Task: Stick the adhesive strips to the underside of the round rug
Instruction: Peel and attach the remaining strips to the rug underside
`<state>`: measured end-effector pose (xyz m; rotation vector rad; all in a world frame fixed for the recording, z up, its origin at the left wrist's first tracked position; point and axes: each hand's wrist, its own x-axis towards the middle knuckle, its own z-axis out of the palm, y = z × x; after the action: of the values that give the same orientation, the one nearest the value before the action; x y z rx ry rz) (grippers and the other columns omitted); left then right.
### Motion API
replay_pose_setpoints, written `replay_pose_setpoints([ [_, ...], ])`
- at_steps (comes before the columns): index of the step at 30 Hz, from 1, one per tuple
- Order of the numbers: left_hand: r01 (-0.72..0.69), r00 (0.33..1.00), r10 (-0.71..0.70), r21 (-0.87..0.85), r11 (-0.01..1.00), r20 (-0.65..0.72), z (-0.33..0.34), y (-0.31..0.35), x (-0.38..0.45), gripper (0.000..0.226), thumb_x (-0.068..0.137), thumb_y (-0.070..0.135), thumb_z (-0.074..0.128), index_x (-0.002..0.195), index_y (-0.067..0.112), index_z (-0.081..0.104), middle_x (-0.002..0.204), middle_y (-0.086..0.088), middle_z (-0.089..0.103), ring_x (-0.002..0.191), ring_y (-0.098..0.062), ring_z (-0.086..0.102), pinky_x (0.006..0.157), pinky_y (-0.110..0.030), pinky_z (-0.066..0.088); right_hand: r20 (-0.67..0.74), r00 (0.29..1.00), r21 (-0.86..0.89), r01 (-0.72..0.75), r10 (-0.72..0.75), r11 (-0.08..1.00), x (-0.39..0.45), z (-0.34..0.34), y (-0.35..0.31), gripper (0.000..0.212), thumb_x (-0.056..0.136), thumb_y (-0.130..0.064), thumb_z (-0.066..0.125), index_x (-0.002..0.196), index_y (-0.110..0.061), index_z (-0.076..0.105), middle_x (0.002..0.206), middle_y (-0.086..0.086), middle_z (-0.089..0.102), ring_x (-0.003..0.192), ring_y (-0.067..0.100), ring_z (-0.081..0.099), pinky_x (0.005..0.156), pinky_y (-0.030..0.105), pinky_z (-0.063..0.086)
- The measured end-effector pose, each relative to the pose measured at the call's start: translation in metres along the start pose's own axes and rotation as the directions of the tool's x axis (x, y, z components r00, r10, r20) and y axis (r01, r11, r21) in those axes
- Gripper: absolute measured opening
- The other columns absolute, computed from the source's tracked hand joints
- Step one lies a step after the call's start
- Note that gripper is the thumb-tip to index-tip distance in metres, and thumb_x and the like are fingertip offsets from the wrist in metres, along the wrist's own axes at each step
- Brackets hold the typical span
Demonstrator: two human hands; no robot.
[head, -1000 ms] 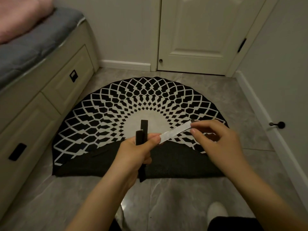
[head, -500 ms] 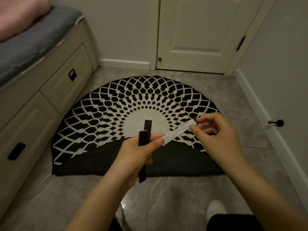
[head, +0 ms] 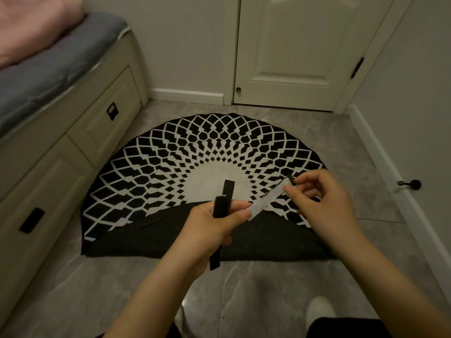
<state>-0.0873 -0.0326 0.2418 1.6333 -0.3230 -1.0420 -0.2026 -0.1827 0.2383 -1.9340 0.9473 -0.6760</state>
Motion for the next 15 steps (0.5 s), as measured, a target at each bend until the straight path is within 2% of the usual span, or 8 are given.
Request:
replay_pose_setpoints([
  [4, -0.032, 0.999, 0.032, 0.057, 0.998, 0.008, 0.002, 0.000, -0.003, 0.011, 0.084, 0.021, 0.067, 0.089, 0.028, 0.072, 0.073, 0.008, 0.063, 0.061, -0.006, 0.052, 0.055, -0.018, 0.044, 0.052, 0.996, 0.054, -0.078, 0.075, 0.995, 0.003, -0.002, 0.000, 0.005, 0.086, -0.022, 0.063, 0.084, -0.026, 0.060, 0.083, 0.000, 0.061, 0.073, 0.014, 0.059, 0.058, 0.024, 0.051],
  [7, -0.051, 0.997, 0.041, 0.170, 0.984, 0.062, 0.004, 0.001, -0.005, 0.012, 0.083, 0.023, 0.067, 0.086, 0.034, 0.070, 0.087, 0.013, 0.067, 0.080, -0.003, 0.059, 0.063, -0.018, 0.044, 0.087, 0.989, 0.112, -0.129, 0.119, 0.985, 0.004, 0.000, 0.002, 0.005, 0.090, -0.022, 0.056, 0.087, -0.025, 0.059, 0.081, 0.001, 0.059, 0.066, 0.011, 0.056, 0.053, 0.021, 0.045],
  [9, -0.031, 0.988, -0.004, 0.225, 0.974, 0.155, 0.006, 0.001, -0.006, 0.009, 0.083, 0.027, 0.067, 0.083, 0.036, 0.071, 0.093, 0.015, 0.067, 0.087, -0.003, 0.059, 0.069, -0.021, 0.044, 0.083, 0.994, 0.102, -0.080, 0.071, 0.992, 0.004, 0.001, 0.006, 0.007, 0.091, -0.022, 0.054, 0.088, -0.027, 0.057, 0.083, 0.000, 0.059, 0.068, 0.010, 0.058, 0.055, 0.021, 0.045],
  [11, -0.003, 0.982, -0.036, 0.205, 0.979, 0.185, 0.007, 0.001, -0.006, 0.007, 0.084, 0.033, 0.065, 0.085, 0.033, 0.072, 0.093, 0.013, 0.068, 0.078, -0.004, 0.058, 0.066, -0.022, 0.043, 0.106, 0.992, 0.013, 0.063, -0.064, 0.998, 0.001, 0.001, 0.009, 0.006, 0.090, -0.023, 0.053, 0.087, -0.028, 0.055, 0.083, -0.006, 0.060, 0.072, 0.008, 0.062, 0.057, 0.019, 0.047],
  [12, 0.011, 0.986, -0.036, 0.156, 0.988, 0.160, 0.007, 0.001, -0.005, 0.012, 0.085, 0.035, 0.063, 0.088, 0.029, 0.072, 0.087, 0.010, 0.068, 0.068, -0.004, 0.055, 0.061, -0.021, 0.042, 0.136, 0.976, -0.078, 0.180, -0.169, 0.981, -0.001, 0.000, 0.009, 0.004, 0.088, -0.025, 0.053, 0.087, -0.027, 0.056, 0.082, -0.008, 0.059, 0.076, 0.004, 0.062, 0.058, 0.017, 0.049],
  [15, 0.051, 0.997, -0.045, -0.096, 0.994, 0.063, 0.001, 0.002, 0.000, 0.024, 0.088, 0.034, 0.059, 0.095, 0.014, 0.071, 0.071, 0.005, 0.063, 0.047, -0.004, 0.041, 0.048, -0.018, 0.037, 0.268, 0.835, -0.265, 0.543, -0.480, 0.797, -0.007, 0.003, 0.010, 0.013, 0.088, -0.026, 0.051, 0.093, -0.019, 0.061, 0.080, -0.011, 0.059, 0.079, 0.004, 0.058, 0.071, 0.012, 0.048],
])
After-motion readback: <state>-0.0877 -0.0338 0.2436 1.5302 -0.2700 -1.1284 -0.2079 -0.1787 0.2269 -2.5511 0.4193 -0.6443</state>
